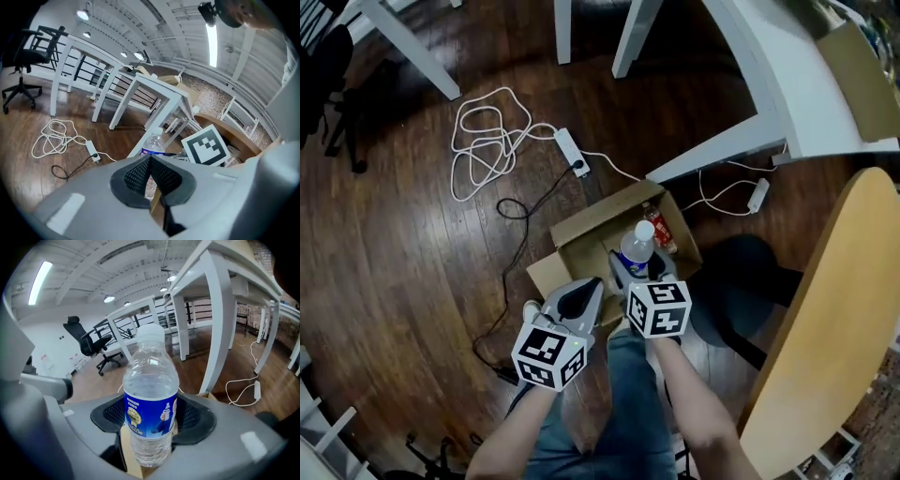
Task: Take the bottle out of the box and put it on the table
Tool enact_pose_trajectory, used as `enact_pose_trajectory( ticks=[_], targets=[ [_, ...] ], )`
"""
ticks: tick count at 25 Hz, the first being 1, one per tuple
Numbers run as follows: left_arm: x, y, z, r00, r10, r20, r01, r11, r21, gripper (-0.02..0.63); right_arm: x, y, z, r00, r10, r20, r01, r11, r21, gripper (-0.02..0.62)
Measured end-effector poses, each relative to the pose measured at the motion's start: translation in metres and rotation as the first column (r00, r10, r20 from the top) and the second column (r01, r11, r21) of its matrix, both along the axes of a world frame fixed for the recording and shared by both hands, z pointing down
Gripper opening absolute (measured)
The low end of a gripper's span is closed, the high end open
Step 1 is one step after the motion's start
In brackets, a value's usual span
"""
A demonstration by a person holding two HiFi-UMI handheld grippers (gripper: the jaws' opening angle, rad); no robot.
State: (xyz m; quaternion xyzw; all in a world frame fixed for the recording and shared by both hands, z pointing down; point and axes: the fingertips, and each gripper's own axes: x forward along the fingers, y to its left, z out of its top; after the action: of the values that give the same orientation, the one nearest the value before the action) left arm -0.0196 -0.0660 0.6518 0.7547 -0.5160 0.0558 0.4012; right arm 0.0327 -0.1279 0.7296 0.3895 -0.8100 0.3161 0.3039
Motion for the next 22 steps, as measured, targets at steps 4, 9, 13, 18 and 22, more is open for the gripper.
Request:
enact_pose_trajectory(
  ticks=[4,9,13,18,22],
  targets=[
    [-0.009,-0.008,-0.063,1.000,-0.015,0.016,0.014,0.998,0.067,-0.003,-0.010,-0.005,-0.087,0.999,0.010,0.037,-0.014,0.995,0.100,0.288],
    [-0.020,-0.022,-0.151,0.999,-0.011,0.046,0.003,0.986,0.168,-0.003,-0.010,-0.010,-0.195,0.993,0.075,0.094,-0.093,0.976,0.197,0.288],
    [-0.031,-0.029,-0.216,0.998,-0.001,0.058,-0.014,0.966,0.258,-0.003,-0.015,-0.009,-0.275,0.987,0.105,0.125,-0.138,0.945,0.297,0.290],
    [-0.027,-0.024,-0.278,0.996,0.040,0.082,-0.066,0.935,0.348,-0.003,-0.012,0.003,-0.351,0.981,0.131,0.146,-0.180,0.897,0.403,0.290],
    [-0.021,-0.017,-0.319,0.992,0.082,0.093,-0.113,0.903,0.415,-0.003,-0.010,0.016,-0.395,0.977,0.149,0.150,-0.203,0.860,0.467,0.291]
  ],
)
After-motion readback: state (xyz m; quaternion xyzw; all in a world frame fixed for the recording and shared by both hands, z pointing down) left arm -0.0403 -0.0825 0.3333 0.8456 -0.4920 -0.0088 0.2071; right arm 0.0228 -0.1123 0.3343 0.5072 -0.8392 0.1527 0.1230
